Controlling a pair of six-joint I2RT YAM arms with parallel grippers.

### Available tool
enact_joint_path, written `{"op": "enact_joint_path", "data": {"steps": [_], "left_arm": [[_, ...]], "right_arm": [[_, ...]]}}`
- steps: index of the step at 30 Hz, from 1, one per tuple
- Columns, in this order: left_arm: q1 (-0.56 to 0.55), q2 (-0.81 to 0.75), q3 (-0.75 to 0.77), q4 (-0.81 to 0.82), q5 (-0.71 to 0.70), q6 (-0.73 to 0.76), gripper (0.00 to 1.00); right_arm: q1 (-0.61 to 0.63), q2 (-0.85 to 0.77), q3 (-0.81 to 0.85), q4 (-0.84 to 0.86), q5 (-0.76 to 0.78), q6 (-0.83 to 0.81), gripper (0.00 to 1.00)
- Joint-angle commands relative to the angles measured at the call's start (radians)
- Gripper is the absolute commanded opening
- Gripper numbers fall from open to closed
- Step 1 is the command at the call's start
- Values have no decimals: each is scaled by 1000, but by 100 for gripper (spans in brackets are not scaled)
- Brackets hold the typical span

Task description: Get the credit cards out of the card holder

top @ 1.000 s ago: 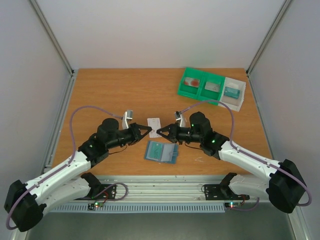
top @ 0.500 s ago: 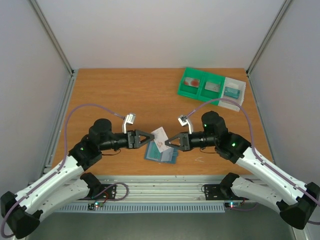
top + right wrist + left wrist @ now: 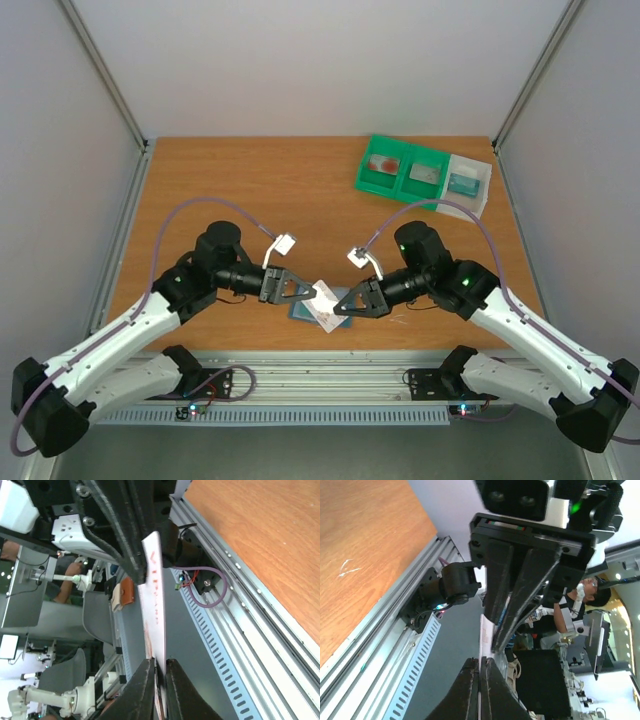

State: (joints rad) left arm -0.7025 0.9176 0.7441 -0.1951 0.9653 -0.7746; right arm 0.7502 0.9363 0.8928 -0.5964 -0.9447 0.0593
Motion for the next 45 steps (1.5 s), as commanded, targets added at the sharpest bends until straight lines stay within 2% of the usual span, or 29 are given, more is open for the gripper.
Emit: {"op": "enact_joint_path", "data": {"steps": [1,5,8,10,15,19,25,31,36,39,43,45], "left_arm": [[-1,40,4,115,63,-26,0],[-3,67,9,155,28,-31,0],[-2,50,-14,182,-108,-64,0],[-1,39,-61,276,-180,-107,0],[1,25,-172,506,-322,-252,0],[1,21,-209,610,-410,-325,0],[0,-26,-217,595,-560,-325,1],[0,-76,-241,588,-648,-319,1],[1,-83,-251,588,-660,-322,0],[0,-82,-257,603,-662,-332,0],[-1,-78,-268,641,-676,-366,0],[-1,-75,-264,643,-677,-372,1]], "right_arm": [[6,14,50,-67,31,-79,12],[6,-6,43,-36,133,3,31],[6,-45,1,13,255,92,45],[6,-83,-25,62,312,130,52],[6,-114,-19,66,487,199,61],[5,-110,-78,185,536,324,66],[6,-94,-150,394,544,480,58],[6,-71,-159,475,540,522,35],[6,-59,-173,522,540,551,24],[6,-44,-184,556,534,572,24],[5,-31,-204,566,552,604,36],[5,-33,-216,573,561,617,38]]}}
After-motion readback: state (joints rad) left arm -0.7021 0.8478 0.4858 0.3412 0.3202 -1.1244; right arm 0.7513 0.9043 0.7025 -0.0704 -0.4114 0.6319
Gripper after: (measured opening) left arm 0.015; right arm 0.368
